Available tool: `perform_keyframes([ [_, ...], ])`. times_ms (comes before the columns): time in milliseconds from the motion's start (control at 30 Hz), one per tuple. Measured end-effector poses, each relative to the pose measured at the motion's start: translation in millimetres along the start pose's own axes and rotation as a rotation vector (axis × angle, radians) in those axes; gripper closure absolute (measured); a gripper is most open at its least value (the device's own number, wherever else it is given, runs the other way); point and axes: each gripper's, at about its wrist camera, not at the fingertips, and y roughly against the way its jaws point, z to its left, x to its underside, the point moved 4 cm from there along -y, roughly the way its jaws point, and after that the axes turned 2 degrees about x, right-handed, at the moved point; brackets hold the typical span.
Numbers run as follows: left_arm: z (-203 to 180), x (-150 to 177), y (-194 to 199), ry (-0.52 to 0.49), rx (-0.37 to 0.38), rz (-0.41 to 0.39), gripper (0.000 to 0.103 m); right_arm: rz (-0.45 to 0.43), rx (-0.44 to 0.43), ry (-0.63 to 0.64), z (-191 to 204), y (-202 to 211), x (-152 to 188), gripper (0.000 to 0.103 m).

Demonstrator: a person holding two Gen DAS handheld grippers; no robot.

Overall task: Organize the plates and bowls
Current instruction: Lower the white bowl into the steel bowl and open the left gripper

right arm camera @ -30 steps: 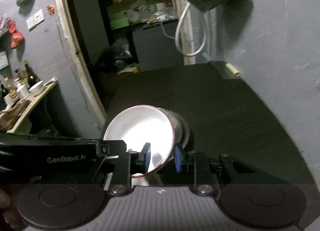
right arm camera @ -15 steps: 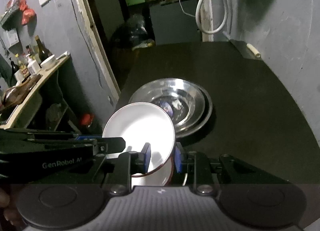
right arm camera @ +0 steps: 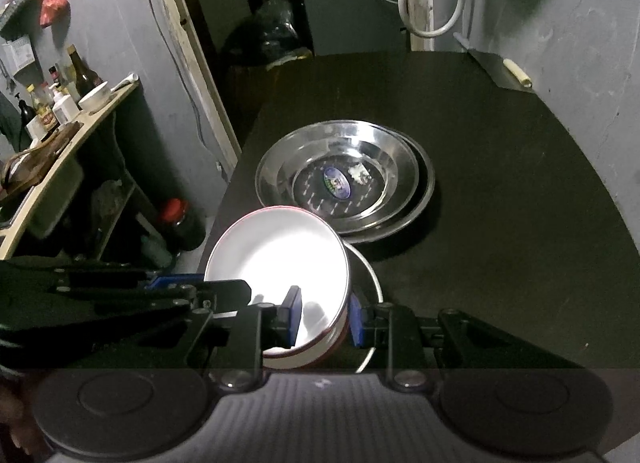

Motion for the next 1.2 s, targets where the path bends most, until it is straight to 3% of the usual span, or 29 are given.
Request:
perform_keyframes([
  [900, -9.2, 1.0, -5.2, -0.024, -0.016, 0.022, 0.087, 0.059, -0.003, -0.005, -2.5, -6.2, 4.0, 0.074],
  [1200, -4.7, 4.4, -6.0, 0.008, -0.03, 0.023, 0.079, 0.049, -0.003, 0.003, -1.8, -3.3, 4.5, 0.073],
])
